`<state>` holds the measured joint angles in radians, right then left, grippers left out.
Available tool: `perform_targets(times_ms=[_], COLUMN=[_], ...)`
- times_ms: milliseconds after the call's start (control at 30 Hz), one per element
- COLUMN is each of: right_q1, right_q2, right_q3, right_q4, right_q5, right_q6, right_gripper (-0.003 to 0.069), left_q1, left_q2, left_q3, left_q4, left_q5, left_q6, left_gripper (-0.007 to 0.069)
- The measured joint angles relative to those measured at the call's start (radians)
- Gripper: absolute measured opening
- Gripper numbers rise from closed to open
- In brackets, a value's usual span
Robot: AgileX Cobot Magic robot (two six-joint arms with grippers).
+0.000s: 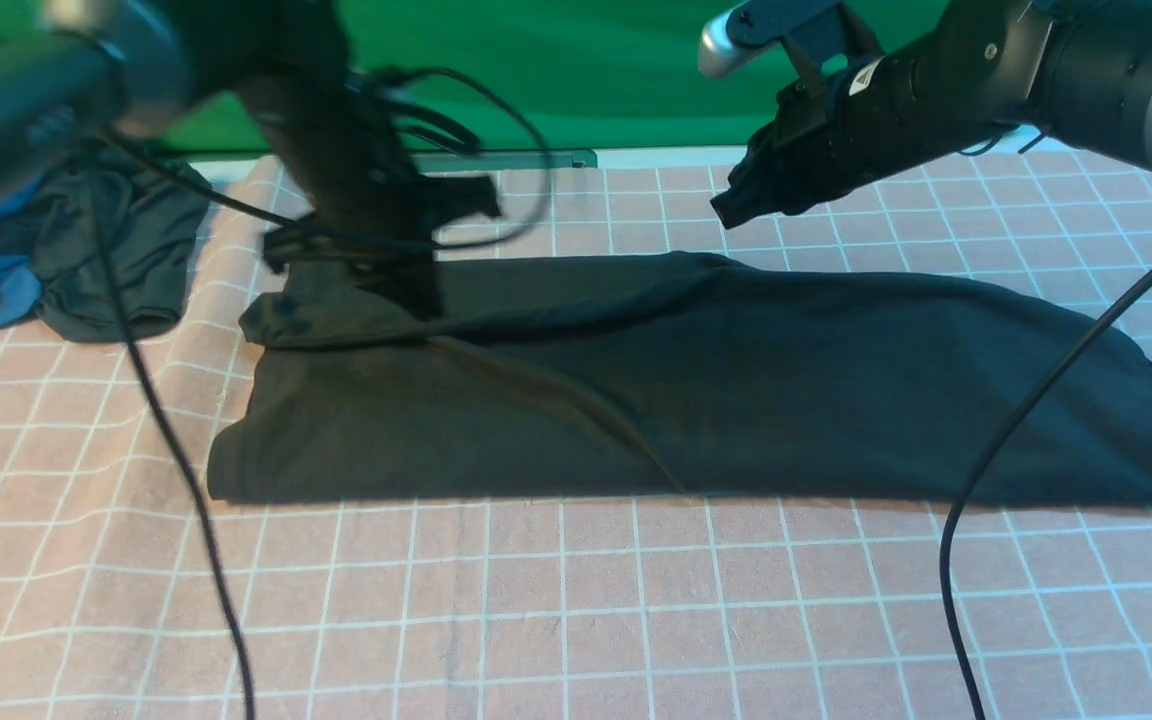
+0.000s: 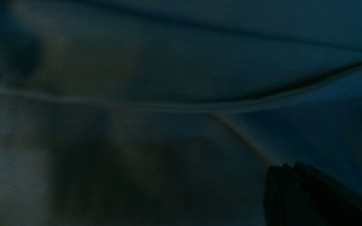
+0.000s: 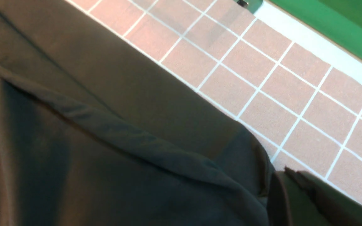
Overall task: Fold a long-sleeved shirt over a pink coffee tablecloth.
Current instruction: 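Pull the folded dark garment lengthwise by its ends to straighten it flat on the table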
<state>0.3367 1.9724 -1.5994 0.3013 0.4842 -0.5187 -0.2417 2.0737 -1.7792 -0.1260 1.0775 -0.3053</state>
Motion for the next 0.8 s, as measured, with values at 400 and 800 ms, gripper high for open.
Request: perform_targets(times_ms=[400, 800], right_q1=[0.000, 0.000], right_q2=[0.000, 0.000], right_q3=[0.000, 0.000], right_q4=[-0.008, -0.008], right_q5=[0.004, 0.005], right_q6=[0.000, 0.020], right_gripper=[0.0035, 0.0035], left_q1=[-0.014, -0.014], left_q2=[0.108, 0.175], left_q3=[0.003, 0.003], left_q4=[-0.021, 0.019], left_q5=[-0.094, -0.460], left_q6=[0.035, 0.030], left_gripper=[0.0013, 0.0013])
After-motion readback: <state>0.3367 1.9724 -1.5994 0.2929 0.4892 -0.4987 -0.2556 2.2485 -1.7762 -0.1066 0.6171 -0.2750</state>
